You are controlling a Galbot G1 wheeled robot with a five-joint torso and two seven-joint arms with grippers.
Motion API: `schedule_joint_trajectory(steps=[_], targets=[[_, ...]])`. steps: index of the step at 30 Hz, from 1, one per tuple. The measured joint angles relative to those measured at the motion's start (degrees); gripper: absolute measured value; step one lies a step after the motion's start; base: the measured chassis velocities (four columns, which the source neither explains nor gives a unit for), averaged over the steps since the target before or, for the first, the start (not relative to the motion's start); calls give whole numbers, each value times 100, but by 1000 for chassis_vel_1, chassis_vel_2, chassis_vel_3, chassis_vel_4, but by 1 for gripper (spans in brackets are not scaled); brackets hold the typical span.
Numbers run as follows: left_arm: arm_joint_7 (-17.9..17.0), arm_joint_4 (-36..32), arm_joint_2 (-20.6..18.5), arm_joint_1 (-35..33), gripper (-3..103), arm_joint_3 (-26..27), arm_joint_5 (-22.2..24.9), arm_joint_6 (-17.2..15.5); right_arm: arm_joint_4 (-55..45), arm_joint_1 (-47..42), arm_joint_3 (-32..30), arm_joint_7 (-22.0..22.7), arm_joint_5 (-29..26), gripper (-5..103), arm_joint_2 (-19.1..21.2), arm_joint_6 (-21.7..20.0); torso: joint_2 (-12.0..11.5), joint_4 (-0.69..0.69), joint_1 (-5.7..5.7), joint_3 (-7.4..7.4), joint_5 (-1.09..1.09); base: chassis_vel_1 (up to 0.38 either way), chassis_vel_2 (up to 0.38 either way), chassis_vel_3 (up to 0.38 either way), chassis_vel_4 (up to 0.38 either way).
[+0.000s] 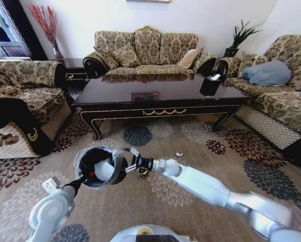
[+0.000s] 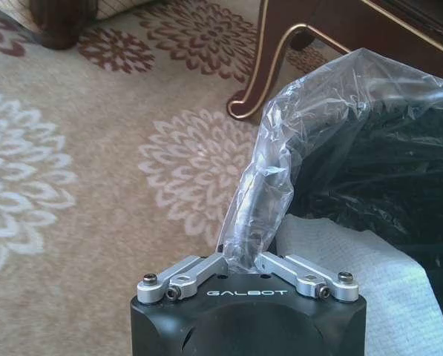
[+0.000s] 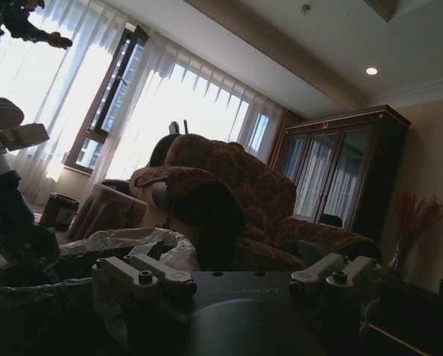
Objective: Move to the front of the table and pick up the trash from the floor, then place it into the trash bin.
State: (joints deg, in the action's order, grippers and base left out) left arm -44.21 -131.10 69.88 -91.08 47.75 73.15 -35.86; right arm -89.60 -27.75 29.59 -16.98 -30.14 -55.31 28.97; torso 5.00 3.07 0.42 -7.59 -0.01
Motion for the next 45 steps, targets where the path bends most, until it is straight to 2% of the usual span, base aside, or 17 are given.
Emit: schedule_joint_trajectory(steps=[2, 4, 5, 6, 10, 11, 13, 15, 21, 23, 28, 39, 45], targets=[[-83, -62, -14, -66, 0, 84, -2, 16, 5, -88, -214, 468, 12, 100, 62, -207, 0, 0, 0, 0, 0, 0, 0, 0, 0], [-333, -204, -42, -146, 0, 202, 164, 14, 53, -222, -422, 1008, -59, 100, 161, -546, 0, 0, 0, 0, 1, 0, 0, 0, 0], [-423, -248, -60, -169, 0, 240, 235, 0, 69, -277, -472, 1201, -111, 100, 193, -647, 0, 0, 0, 0, 1, 0, 0, 0, 0], [-423, -248, -60, -169, 0, 240, 235, 0, 69, -277, -472, 1201, -111, 100, 193, -647, 0, 0, 0, 0, 1, 0, 0, 0, 0], [-861, -381, -251, -239, 0, 479, 649, -228, 19, -701, -824, 2238, -526, 100, 322, -1130, 0, 0, 0, 0, 1, 0, 0, 0, 0], [-861, -381, -251, -239, 0, 479, 649, -228, 19, -701, -824, 2238, -526, 100, 322, -1130, 0, 0, 0, 0, 1, 0, 0, 0, 0], [-1095, -399, -396, -278, 0, 632, 984, -412, -65, -918, -1004, 2578, -824, 100, 404, -1269, 0, 0, 0, 0, 2, 0, 0, 0, 0], [-1173, -419, -573, -393, 0, 877, 1287, -597, -22, -1147, -1188, 2763, -1147, 100, 477, -1153, 0, 2, 0, 0, -1, 0, 0, 0, 0], [-1166, -417, -903, -483, 0, 1508, 1682, -625, 216, -1511, -1689, 2713, -1101, 100, 509, -1012, 0, -1, 0, 0, 0, 0, 0, 0, 0], [-1109, -348, -1090, -513, 0, 1948, 1844, -623, 280, -1775, -2003, 2609, -1035, 100, 529, -1006, 0, 2, 0, 0, 1, 0, 0, 0, 0], [-1141, -169, -1164, -566, 0, 2439, 1972, -625, 400, -2145, -2361, 2440, -855, 100, 522, -985, 0, -1, 0, 0, 0, 0, 0, 0, 0], [-1117, -122, -925, -552, 0, 2514, 1944, -557, 659, -2431, -2521, 2151, -444, 100, 447, -845, 0, 0, 0, 0, -1, 0, 0, 0, 0], [-1077, -138, -942, -578, 0, 2668, 1972, -520, 1081, -2420, -2164, 2220, 66, 100, 162, -834, 0, 0, 0, 0, 0, 0, 0, 0, 0]])
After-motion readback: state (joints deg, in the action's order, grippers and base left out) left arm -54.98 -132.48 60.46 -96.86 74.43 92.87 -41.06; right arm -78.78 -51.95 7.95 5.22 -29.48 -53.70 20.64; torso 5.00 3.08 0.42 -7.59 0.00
